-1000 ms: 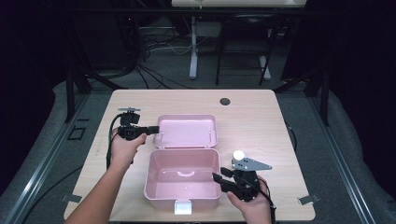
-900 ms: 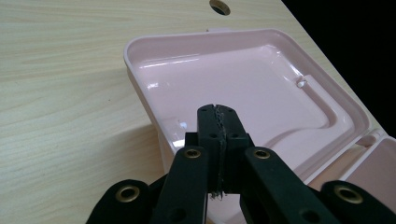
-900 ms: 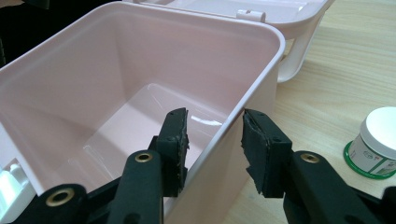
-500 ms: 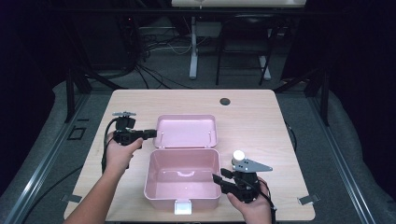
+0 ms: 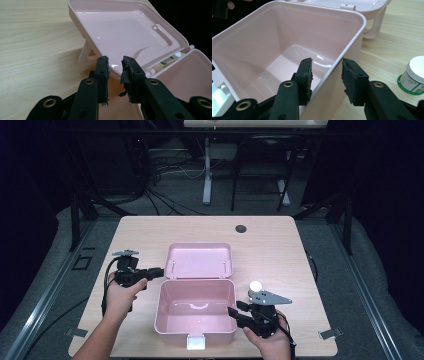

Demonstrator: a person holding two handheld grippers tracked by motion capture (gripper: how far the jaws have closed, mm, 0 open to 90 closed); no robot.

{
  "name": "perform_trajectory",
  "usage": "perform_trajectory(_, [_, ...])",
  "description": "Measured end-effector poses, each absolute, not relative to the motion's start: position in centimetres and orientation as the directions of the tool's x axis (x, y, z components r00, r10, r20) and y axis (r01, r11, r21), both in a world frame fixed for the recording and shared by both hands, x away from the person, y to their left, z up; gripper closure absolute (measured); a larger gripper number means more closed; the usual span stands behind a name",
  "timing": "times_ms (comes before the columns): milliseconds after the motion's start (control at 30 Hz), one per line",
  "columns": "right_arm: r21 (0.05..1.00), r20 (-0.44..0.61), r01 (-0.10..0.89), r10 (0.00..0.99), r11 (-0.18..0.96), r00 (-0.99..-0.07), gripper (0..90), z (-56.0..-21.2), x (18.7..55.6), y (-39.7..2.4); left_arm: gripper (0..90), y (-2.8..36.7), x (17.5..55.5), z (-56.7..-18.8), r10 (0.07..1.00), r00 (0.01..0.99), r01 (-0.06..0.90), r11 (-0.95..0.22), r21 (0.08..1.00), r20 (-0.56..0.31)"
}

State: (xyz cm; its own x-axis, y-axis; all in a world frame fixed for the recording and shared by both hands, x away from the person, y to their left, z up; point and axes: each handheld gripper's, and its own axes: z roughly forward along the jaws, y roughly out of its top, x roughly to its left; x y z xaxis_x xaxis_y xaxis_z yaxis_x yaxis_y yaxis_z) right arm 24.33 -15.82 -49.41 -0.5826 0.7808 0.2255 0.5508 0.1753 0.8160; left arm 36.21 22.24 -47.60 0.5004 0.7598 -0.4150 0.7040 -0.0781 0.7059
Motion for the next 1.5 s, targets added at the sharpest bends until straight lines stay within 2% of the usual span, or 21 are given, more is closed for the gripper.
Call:
perform_trajectory(1033, [0.816,0.231,0.552,0.779,0.171,-0.583,58.0,-49.5,24.2,-16.0,75.3,20.8,36.5,-48.1,0.732,0.514,0.71,-0.071,0.7,-0.447])
perform_trajectory(1500, [0.834,0.179,0.515,0.787,0.196,-0.59,58.8,-47.4,24.7,-17.4,69.2,21.3,35.7,-47.8,0.738,0.523,0.692,-0.075,0.718,-0.427])
